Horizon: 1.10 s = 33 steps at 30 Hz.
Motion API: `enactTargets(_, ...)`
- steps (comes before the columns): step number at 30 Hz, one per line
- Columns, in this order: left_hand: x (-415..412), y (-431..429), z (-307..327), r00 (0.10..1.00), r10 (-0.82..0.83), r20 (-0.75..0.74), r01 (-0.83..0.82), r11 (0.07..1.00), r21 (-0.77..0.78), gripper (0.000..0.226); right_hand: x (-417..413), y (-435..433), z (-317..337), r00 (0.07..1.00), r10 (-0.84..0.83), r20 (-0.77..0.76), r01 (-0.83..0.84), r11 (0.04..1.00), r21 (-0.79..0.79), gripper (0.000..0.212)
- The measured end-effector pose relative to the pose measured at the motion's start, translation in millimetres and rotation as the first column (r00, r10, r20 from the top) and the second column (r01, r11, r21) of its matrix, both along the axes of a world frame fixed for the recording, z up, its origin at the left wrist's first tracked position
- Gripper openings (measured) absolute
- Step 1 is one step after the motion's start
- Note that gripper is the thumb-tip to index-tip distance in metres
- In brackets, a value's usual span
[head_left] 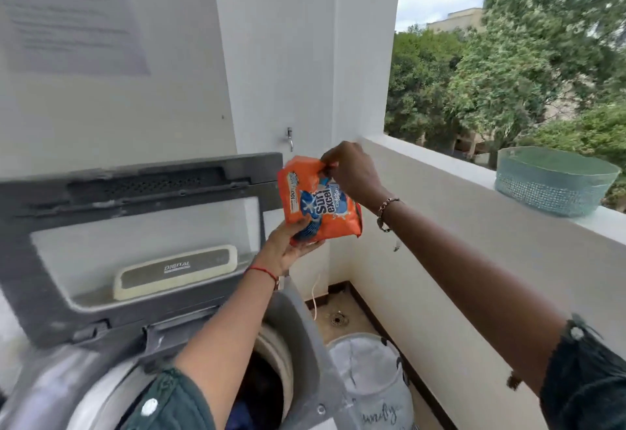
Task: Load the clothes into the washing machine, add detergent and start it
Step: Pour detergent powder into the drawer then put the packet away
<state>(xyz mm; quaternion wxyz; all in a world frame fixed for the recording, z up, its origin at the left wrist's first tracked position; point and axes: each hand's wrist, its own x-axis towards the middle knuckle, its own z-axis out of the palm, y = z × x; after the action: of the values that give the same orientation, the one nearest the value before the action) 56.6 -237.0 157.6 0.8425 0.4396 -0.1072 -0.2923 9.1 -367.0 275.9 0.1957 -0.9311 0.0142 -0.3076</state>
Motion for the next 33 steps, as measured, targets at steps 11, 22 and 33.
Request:
enactTargets(11, -35.2, 157.5, -94.6, 0.953, 0.223, -0.203, -0.221, 0.975, 0.032, 0.035, -9.0, 116.0, -120.7, 0.979, 0.168, -0.118, -0.066, 0.803, 0.592, 0.085)
enactTargets(22, -55.5, 171.6, -155.9, 0.898, 0.216, -0.383, -0.309, 0.930, -0.200, 0.106, -26.3, 170.3, -246.2, 0.814, 0.577, 0.060, 0.042, -0.161, 0.986, 0.060)
enactTargets(33, -34.2, 184.3, -182.6, 0.768, 0.286, -0.573, -0.253, 0.957, 0.138, 0.050, 14.8, 163.7, -242.7, 0.953, 0.257, -0.163, 0.146, 0.084, 0.986, 0.045)
